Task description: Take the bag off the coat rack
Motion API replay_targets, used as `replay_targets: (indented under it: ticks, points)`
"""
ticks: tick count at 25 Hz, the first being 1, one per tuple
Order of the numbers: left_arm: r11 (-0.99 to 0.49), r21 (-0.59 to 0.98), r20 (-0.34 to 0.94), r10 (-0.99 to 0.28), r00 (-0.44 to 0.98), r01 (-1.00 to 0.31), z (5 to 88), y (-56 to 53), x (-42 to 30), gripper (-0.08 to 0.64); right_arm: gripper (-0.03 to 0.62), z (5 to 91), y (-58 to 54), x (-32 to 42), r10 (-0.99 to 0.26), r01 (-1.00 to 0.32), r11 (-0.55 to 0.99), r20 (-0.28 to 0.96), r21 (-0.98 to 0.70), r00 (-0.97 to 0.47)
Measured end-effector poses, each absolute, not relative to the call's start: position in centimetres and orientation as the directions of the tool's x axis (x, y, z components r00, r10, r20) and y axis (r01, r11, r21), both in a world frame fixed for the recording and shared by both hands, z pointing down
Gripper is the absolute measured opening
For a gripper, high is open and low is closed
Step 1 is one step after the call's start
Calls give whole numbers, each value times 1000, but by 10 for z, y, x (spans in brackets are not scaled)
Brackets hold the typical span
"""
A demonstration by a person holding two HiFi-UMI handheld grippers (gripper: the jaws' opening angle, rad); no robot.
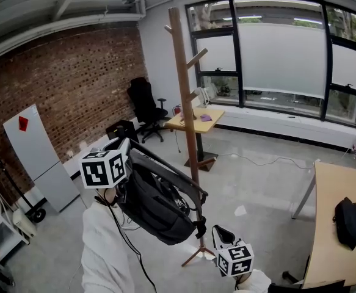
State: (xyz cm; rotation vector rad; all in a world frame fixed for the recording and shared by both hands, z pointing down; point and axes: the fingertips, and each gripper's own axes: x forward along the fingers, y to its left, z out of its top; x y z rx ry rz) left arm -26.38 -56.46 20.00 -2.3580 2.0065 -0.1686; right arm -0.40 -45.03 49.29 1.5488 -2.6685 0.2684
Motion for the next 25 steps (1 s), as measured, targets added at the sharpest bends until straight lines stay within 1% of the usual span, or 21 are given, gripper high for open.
replay_targets:
  ticks: [12,25]
  points:
    - [-161,-133,36,-987,157,-978,187,-533,-266,46,14,490,-428,-17,-844,-850,510,117,-128,-524]
    - [-109,-133,30,-994,106,-985,188,-494,-294,46,14,492,-404,-39,-814,-824,552,132,-128,-566]
